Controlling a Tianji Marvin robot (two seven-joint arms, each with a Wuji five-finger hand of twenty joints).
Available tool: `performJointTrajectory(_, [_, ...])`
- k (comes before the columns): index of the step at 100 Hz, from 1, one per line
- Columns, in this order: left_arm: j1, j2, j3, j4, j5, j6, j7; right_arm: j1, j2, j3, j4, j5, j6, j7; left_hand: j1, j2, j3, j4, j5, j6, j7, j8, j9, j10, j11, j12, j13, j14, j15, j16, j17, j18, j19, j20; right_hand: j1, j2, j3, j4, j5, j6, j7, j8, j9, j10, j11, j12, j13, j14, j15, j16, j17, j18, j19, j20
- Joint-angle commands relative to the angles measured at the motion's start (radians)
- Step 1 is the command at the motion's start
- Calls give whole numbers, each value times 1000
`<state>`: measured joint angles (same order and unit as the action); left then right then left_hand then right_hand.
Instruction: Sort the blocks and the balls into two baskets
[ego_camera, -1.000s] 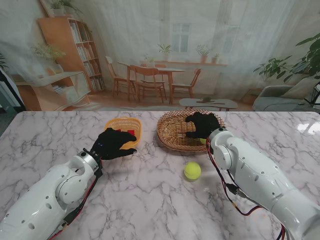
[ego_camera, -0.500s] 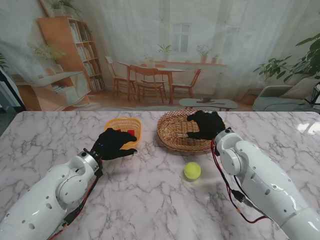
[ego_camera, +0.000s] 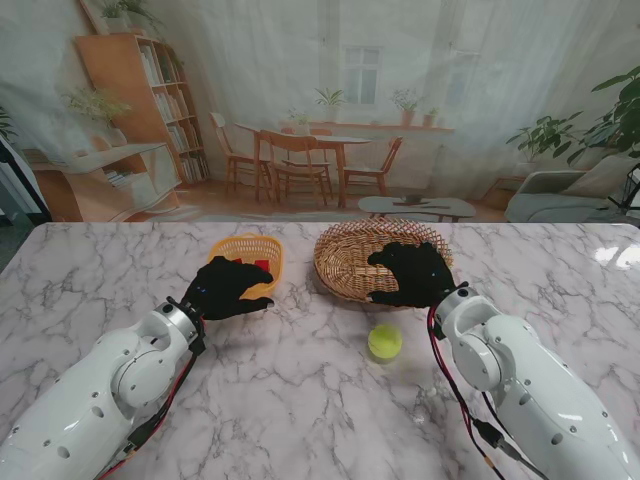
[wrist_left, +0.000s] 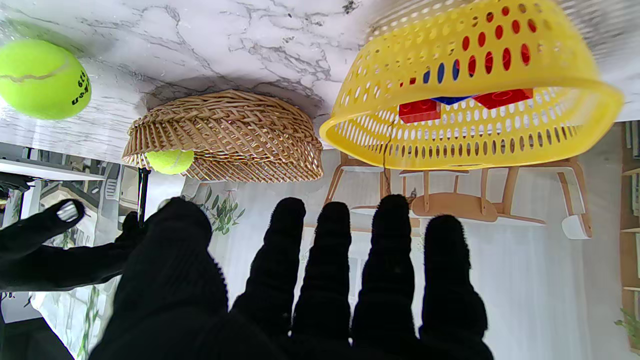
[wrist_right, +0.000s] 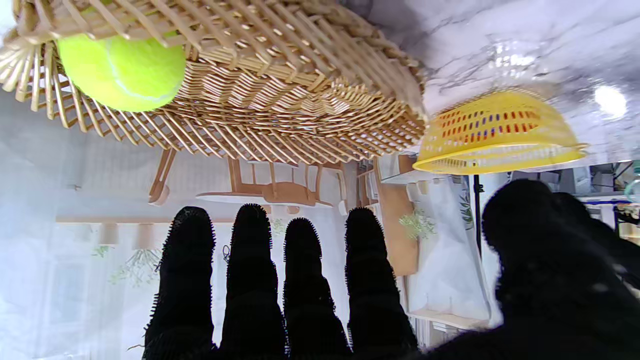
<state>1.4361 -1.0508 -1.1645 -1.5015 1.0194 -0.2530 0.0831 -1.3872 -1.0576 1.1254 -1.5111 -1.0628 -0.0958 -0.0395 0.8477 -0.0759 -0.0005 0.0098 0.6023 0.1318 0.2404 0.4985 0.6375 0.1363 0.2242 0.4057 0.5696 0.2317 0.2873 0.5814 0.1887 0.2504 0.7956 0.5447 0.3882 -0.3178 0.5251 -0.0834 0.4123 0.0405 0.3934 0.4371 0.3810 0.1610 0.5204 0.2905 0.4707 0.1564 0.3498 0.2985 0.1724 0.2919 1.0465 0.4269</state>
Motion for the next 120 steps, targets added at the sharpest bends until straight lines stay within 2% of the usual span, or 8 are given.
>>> performJointTrajectory(1, [-1,0,1,3,0,4,-15,-32,5,3,-21,-1,-5,-2,5,38,-20,-10,-7,14,9,-4,16,4,5,9,-7,13,22,2,-7,-5,17,0,-8,40,-16,25,14,6,-17,7,23,6,-15,-3,5,22,-60,-8,-10,28,-14,-6])
performJointTrajectory(21, [-1,0,0,4,0,5,-15,-110,8,26,-68,-30,-27,-28,4,39,-20,-10,-7,13,9,-4,16,4,5,9,-8,11,21,2,-9,-3,17,0,-4,41,-33,28,36,29,-28,7,40,14,-19,5,26,24,-55,-2,0,30,-11,-4])
performJointTrajectory(52, [0,1,1,1,3,9,-23,-191,6,20,-100,-40,-31,-79,2,40,-20,-10,-9,12,7,-4,16,3,3,9,-8,10,19,1,-13,-1,15,2,-9,17,-22,32,104,58,22,91,86,24,128,151,104,18,148,122,109,15,91,22])
performJointTrajectory(67, [-2,1,3,2,2,9,-25,-193,11,-2,-79,-67,-21,-91,3,39,-20,-10,-8,12,8,-4,17,3,3,9,-7,11,21,2,-10,-11,15,2,-8,-4,14,34,131,56,62,132,99,22,162,196,122,11,241,175,157,-6,153,49])
performJointTrajectory(120, [-3,1,4,4,8,15,-21,-143,13,-72,41,-46,52,-89,0,39,-21,-10,-5,11,8,-3,19,3,3,9,-7,12,22,3,-11,-8,19,5,-31,-42,56,29,124,47,57,139,81,25,159,201,113,9,252,179,173,-23,187,80])
